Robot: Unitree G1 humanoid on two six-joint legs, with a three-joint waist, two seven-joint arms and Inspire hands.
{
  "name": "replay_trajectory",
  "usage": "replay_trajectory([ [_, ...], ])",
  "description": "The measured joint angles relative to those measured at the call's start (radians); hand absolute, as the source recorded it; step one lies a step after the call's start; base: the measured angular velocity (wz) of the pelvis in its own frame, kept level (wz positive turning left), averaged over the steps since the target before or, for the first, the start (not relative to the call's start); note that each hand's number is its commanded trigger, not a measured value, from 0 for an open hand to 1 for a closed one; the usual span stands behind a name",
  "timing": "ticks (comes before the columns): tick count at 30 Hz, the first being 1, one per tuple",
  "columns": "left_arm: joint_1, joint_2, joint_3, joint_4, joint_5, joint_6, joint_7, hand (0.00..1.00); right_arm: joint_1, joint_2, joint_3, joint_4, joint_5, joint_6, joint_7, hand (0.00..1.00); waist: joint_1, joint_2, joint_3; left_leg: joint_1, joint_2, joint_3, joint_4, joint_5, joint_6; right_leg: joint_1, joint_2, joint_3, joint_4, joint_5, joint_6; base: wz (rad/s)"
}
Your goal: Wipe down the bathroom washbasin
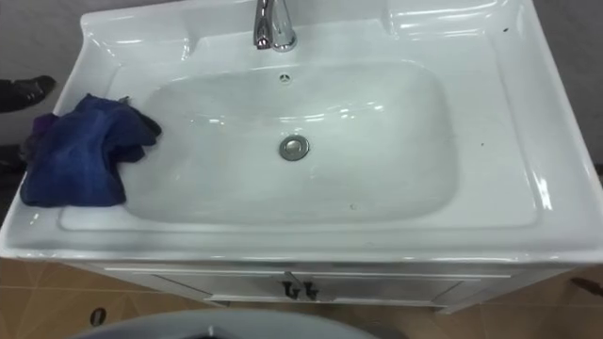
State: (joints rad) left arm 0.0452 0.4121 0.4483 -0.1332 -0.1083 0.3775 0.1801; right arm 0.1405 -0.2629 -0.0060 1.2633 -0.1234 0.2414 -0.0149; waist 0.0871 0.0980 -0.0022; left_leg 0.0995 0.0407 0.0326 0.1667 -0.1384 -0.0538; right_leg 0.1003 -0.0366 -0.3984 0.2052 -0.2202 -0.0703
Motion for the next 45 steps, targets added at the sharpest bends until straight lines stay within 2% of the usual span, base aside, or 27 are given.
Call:
replay_trajectory([
  [4, -0.004, 0.000, 0.029, -0.014, 0.003, -0.021, 0.072, 0.00, 0.005, 0.005, -0.016, 0.003, 0.002, -0.001, -0.004, 0.00, 0.001, 0.008, 0.0014, 0.006, 0.000, 0.005, -0.001, 0.000, 0.000, 0.007, 0.000, 0.000, -0.001, 0.000, 0.000, 0.00],
  [7, -0.004, 0.000, 0.042, -0.014, 0.004, -0.023, 0.094, 0.00, 0.006, 0.007, -0.016, 0.003, 0.003, -0.001, -0.004, 0.00, 0.003, 0.008, 0.0063, 0.009, 0.000, 0.003, 0.000, 0.000, 0.000, 0.013, 0.000, -0.001, -0.003, 0.000, 0.001, 0.01],
  [12, -0.003, 0.000, 0.103, -0.012, 0.004, -0.030, 0.128, 0.00, 0.007, 0.006, -0.048, -0.005, -0.005, -0.001, -0.004, 0.00, 0.005, 0.017, 0.0084, 0.009, 0.000, 0.000, 0.000, 0.000, 0.000, 0.013, 0.000, -0.003, -0.003, 0.000, 0.001, 0.01],
  [14, -0.003, 0.000, 0.118, -0.011, 0.004, -0.030, 0.147, 0.00, 0.019, 0.004, -0.055, -0.020, -0.003, -0.001, -0.004, 0.00, 0.016, 0.021, 0.0076, 0.009, -0.001, 0.000, 0.000, 0.000, 0.000, 0.012, 0.000, -0.003, -0.003, 0.000, 0.001, 0.00],
  [18, 0.003, 0.000, 0.148, 0.028, 0.003, -0.033, 0.183, 0.00, 0.039, 0.001, -0.055, -0.023, 0.000, 0.000, -0.004, 0.00, 0.063, 0.032, 0.0008, 0.006, -0.001, -0.002, -0.001, 0.000, 0.000, 0.010, 0.000, -0.004, -0.002, -0.001, 0.001, 0.00],
  [20, 0.022, 0.000, 0.174, 0.073, 0.001, -0.036, 0.206, 0.00, 0.042, -0.003, -0.054, -0.022, 0.001, 0.001, -0.005, 0.00, 0.082, 0.037, -0.0031, 0.006, -0.002, -0.006, -0.001, 0.000, 0.000, 0.010, 0.000, -0.004, -0.002, -0.001, 0.001, 0.03],
  [24, 0.087, 0.000, 0.231, 0.224, -0.020, -0.040, 0.274, 0.00, 0.041, -0.006, -0.054, -0.020, -0.003, 0.000, -0.007, 0.00, 0.101, 0.039, -0.0058, -0.010, -0.008, -0.025, 0.002, 0.000, 0.000, 0.013, -0.007, -0.046, -0.002, -0.009, 0.004, 0.29],
  [27, 0.122, 0.000, 0.254, 0.316, -0.059, -0.041, 0.303, 0.00, 0.041, -0.016, -0.052, -0.024, 0.004, 0.000, -0.007, 0.00, 0.136, 0.036, -0.0071, -0.022, -0.015, -0.063, 0.002, 0.000, 0.000, 0.016, -0.012, -0.078, -0.002, -0.013, 0.009, 0.33],
  [30, 0.192, 0.000, 0.260, 0.374, -0.164, -0.079, 0.337, 0.00, 0.041, -0.028, -0.035, -0.024, 0.011, -0.003, -0.009, 0.00, 0.169, 0.022, -0.0095, -0.033, -0.025, -0.074, 0.012, 0.000, 0.000, 0.018, -0.025, -0.109, -0.002, -0.024, 0.019, 0.38],
  [31, 0.202, 0.000, 0.265, 0.409, -0.198, -0.089, 0.350, 0.00, 0.040, -0.027, -0.035, -0.024, 0.003, -0.002, -0.006, 0.00, 0.174, 0.015, -0.0115, -0.041, -0.035, -0.091, 0.026, 0.000, 0.000, 0.018, -0.033, -0.131, 0.001, -0.030, 0.025, 0.53],
  [33, 0.209, 0.000, 0.276, 0.495, -0.218, -0.113, 0.368, 0.00, 0.039, -0.026, -0.037, -0.013, -0.003, 0.005, -0.002, 0.00, 0.200, 0.012, -0.0140, -0.045, -0.040, -0.105, 0.029, 0.000, 0.000, 0.022, -0.037, -0.147, 0.001, -0.033, 0.028, 0.39],
  [35, 0.231, -0.001, 0.300, 0.547, -0.243, -0.117, 0.393, 0.00, 0.048, -0.012, -0.035, -0.008, -0.002, 0.004, -0.002, 0.00, 0.212, 0.003, -0.0111, -0.055, -0.043, -0.126, 0.031, 0.000, 0.001, 0.023, -0.037, -0.167, -0.002, -0.034, 0.030, 0.30],
  [36, 0.239, -0.003, 0.315, 0.571, -0.261, -0.117, 0.409, 0.00, 0.063, -0.004, -0.032, -0.020, 0.000, -0.001, -0.001, 0.00, 0.223, -0.001, -0.0138, -0.059, -0.044, -0.135, 0.031, 0.000, 0.001, 0.023, -0.037, -0.176, -0.004, -0.034, 0.031, 0.28],
  [37, 0.257, -0.010, 0.332, 0.584, -0.300, -0.121, 0.431, 0.00, 0.069, -0.001, -0.022, -0.022, 0.001, -0.001, 0.000, 0.00, 0.223, -0.005, -0.0142, -0.063, -0.046, -0.149, 0.032, 0.000, 0.001, 0.025, -0.039, -0.187, -0.004, -0.035, 0.032, 0.25],
  [38, 0.268, -0.015, 0.334, 0.596, -0.324, -0.129, 0.441, 0.00, 0.068, -0.002, -0.016, -0.022, 0.005, 0.002, 0.000, 0.00, 0.224, -0.011, -0.0109, -0.064, -0.047, -0.149, 0.032, 0.000, 0.001, 0.025, -0.040, -0.190, -0.003, -0.036, 0.033, 0.18],
  [39, 0.285, -0.024, 0.334, 0.627, -0.374, -0.144, 0.450, 0.00, 0.068, -0.005, -0.014, -0.022, 0.018, 0.004, 0.003, 0.00, 0.226, -0.010, -0.0098, -0.068, -0.048, -0.149, 0.032, 0.000, 0.001, 0.025, -0.042, -0.193, -0.001, -0.036, 0.034, 0.11],
  [41, 0.287, -0.035, 0.332, 0.705, -0.416, -0.149, 0.449, 0.00, 0.064, -0.008, -0.004, -0.023, 0.025, 0.009, 0.010, 0.00, 0.225, -0.006, -0.0110, -0.080, -0.051, -0.150, 0.040, 0.000, 0.001, 0.021, -0.046, -0.204, 0.002, -0.037, 0.035, 0.14],
  [44, 0.313, -0.071, 0.317, 0.815, -0.473, -0.178, 0.436, 0.00, 0.052, -0.008, -0.004, -0.018, 0.024, 0.011, 0.034, 0.00, 0.219, -0.009, -0.0115, -0.078, -0.055, -0.149, 0.037, 0.000, 0.001, 0.010, -0.057, -0.206, 0.023, -0.047, 0.039, 0.05],
  [45, 0.330, -0.092, 0.290, 0.871, -0.475, -0.191, 0.425, 0.00, 0.050, -0.009, -0.004, -0.014, 0.023, 0.006, 0.039, 0.00, 0.216, -0.010, -0.0112, -0.075, -0.057, -0.146, 0.036, 0.000, 0.001, 0.011, -0.061, -0.205, 0.028, -0.048, 0.040, -0.04],
])
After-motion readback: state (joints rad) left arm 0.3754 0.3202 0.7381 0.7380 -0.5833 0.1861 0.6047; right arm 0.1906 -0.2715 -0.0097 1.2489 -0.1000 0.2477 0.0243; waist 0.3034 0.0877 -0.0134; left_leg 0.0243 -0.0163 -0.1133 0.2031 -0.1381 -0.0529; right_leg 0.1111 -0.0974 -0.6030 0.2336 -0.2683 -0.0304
